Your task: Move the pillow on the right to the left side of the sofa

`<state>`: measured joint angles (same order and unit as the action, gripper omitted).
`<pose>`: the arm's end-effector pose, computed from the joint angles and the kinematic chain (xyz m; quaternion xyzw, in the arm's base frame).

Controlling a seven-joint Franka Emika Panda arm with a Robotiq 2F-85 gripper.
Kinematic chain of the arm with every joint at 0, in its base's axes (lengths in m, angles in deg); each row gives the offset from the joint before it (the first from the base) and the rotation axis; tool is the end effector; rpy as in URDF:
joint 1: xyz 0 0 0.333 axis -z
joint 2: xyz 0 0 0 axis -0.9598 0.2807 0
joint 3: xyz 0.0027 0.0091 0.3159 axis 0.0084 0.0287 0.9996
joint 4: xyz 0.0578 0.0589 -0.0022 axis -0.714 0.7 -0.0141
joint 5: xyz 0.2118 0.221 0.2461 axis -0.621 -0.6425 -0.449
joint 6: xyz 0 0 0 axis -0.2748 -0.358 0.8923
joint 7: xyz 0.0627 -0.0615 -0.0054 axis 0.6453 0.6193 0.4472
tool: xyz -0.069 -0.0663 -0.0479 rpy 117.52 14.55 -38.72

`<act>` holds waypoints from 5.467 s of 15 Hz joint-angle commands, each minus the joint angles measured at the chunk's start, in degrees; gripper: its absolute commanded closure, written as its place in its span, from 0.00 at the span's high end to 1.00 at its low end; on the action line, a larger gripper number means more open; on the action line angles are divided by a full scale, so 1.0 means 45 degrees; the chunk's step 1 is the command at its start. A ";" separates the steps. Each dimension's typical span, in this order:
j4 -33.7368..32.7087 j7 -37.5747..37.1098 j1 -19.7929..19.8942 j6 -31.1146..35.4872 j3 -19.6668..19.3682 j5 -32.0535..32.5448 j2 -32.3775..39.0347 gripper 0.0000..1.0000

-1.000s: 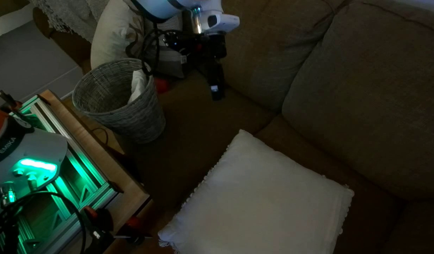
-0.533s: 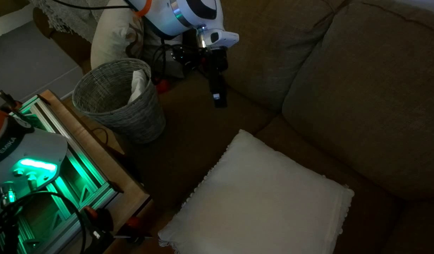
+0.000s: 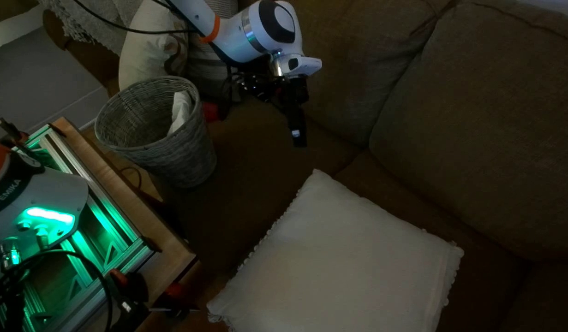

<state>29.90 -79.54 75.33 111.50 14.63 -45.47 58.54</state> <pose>0.5579 -0.1982 0.0111 0.7842 -0.3671 -0.1365 0.4813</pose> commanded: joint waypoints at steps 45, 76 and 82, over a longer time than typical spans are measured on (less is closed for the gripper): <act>-0.5056 0.4584 0.0818 0.0471 0.0125 -0.0980 0.5523 1.00; -0.3068 -0.2385 0.0529 0.1218 0.0772 0.4999 0.5529 1.00; -0.3352 -0.2388 0.0366 0.1254 0.0891 0.4966 0.5490 1.00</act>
<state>14.81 -90.28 76.97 117.14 18.64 -23.13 83.24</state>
